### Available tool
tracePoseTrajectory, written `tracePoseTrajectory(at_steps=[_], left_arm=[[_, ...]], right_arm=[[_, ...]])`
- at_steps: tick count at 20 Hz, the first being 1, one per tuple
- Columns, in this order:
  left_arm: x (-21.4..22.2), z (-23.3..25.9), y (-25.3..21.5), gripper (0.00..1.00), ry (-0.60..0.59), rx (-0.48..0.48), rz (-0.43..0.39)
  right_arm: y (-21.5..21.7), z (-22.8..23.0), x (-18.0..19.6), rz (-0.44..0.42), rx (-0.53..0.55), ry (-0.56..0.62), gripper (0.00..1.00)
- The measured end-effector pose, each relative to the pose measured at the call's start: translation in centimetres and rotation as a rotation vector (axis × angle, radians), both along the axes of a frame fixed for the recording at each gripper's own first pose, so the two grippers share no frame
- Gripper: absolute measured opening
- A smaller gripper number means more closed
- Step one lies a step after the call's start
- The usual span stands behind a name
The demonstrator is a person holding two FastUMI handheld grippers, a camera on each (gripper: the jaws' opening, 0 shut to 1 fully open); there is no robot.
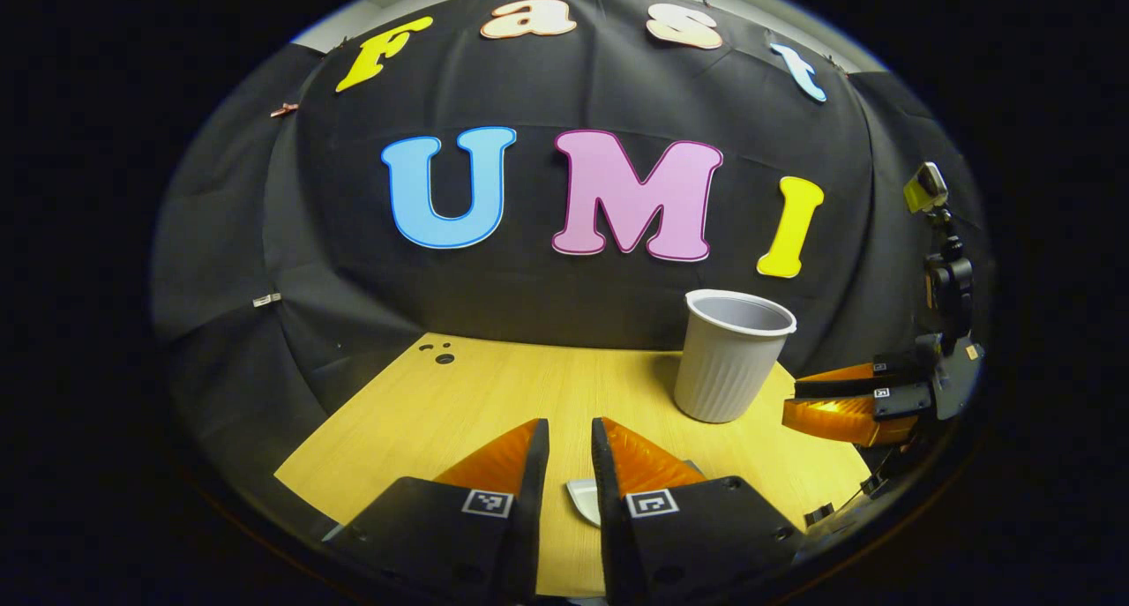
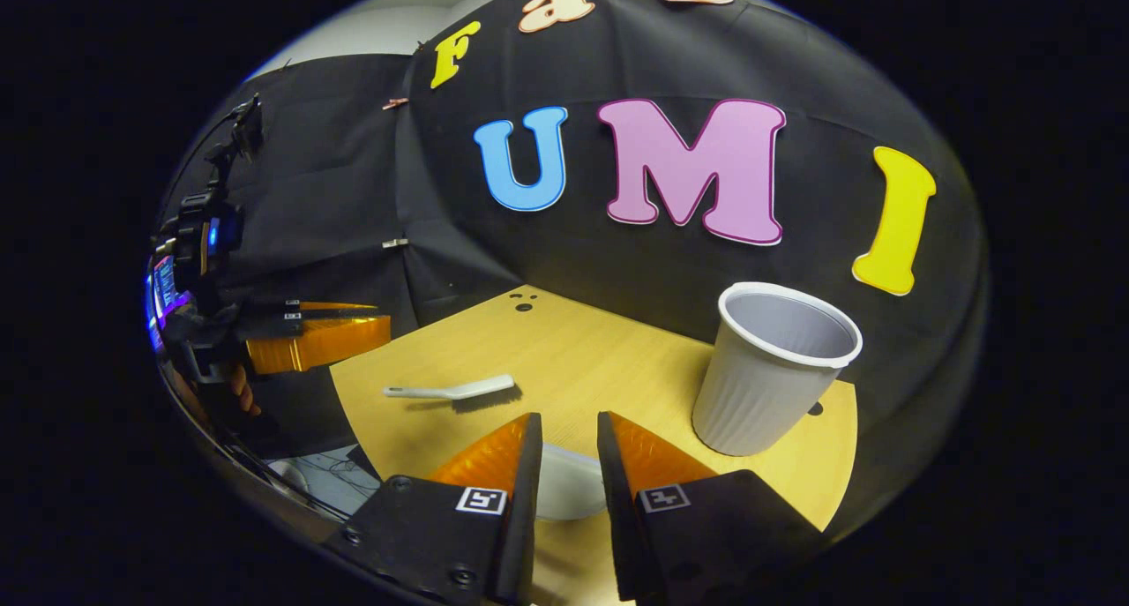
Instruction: Pick up the small broom and dustpan from the desktop, sweep the trash into the dustpan with the broom, and then empty the trash into the garbage bin.
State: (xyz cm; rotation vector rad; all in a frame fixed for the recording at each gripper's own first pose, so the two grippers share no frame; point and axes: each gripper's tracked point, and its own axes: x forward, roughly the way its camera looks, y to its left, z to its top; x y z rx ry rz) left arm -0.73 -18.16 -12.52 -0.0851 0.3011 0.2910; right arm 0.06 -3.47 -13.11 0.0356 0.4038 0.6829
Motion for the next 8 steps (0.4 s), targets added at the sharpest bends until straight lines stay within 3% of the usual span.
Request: tracePoseTrajectory(at_steps=[5, 8], left_arm=[[-0.72, 0.22, -0.09, 0.36, -0.012, 0.012, 0.021], [-1.08, 0.16, -0.18, 0.32, -0.005, 0.011, 0.02]], right_arm=[[0.73, 0.29, -0.5, 0.038, -0.002, -0.014, 0.39], [0.86, 0.39, -0.94, 0.045, -0.008, -0.019, 0.4]])
